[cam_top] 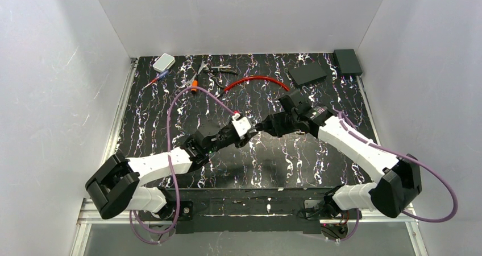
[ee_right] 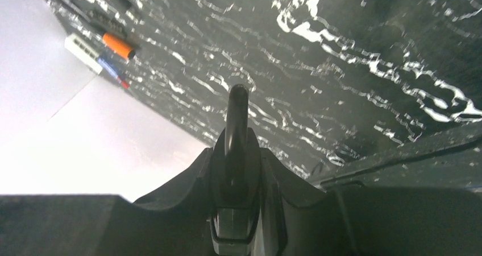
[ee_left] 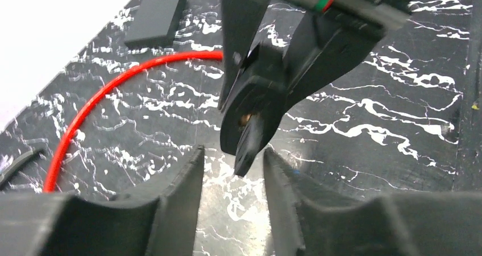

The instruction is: Unlock with the key

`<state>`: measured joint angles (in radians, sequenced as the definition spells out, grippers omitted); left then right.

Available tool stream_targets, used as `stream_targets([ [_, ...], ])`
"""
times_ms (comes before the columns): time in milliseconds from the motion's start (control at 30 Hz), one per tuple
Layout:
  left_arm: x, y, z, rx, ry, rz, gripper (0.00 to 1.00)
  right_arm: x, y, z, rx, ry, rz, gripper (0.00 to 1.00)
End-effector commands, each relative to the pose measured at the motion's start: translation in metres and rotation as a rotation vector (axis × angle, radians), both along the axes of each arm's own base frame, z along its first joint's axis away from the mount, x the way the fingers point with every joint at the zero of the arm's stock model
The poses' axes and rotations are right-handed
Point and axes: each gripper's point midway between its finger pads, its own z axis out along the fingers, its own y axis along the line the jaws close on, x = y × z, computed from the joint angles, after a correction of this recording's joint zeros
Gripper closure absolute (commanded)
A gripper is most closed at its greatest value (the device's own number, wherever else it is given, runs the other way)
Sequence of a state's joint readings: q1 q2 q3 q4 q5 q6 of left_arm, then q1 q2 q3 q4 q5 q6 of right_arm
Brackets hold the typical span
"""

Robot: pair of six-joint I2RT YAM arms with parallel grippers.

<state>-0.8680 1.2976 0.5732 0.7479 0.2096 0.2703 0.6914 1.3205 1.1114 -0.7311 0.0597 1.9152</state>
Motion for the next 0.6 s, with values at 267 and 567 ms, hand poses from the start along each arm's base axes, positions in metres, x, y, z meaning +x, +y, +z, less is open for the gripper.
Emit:
stream_targets([
  [267, -0.009, 0.009, 0.013, 0.008, -0.064, -0.026, 0.23, 0.008, 0.002, 0.053, 0.064, -0.177, -0.010, 0.99],
  [567, 0.009, 0.043, 0.045, -0.078, 0.033, 0.210, 0.02, 0.026, -0.047, 0.071, -0.110, -0.405, -0.112, 0.99],
])
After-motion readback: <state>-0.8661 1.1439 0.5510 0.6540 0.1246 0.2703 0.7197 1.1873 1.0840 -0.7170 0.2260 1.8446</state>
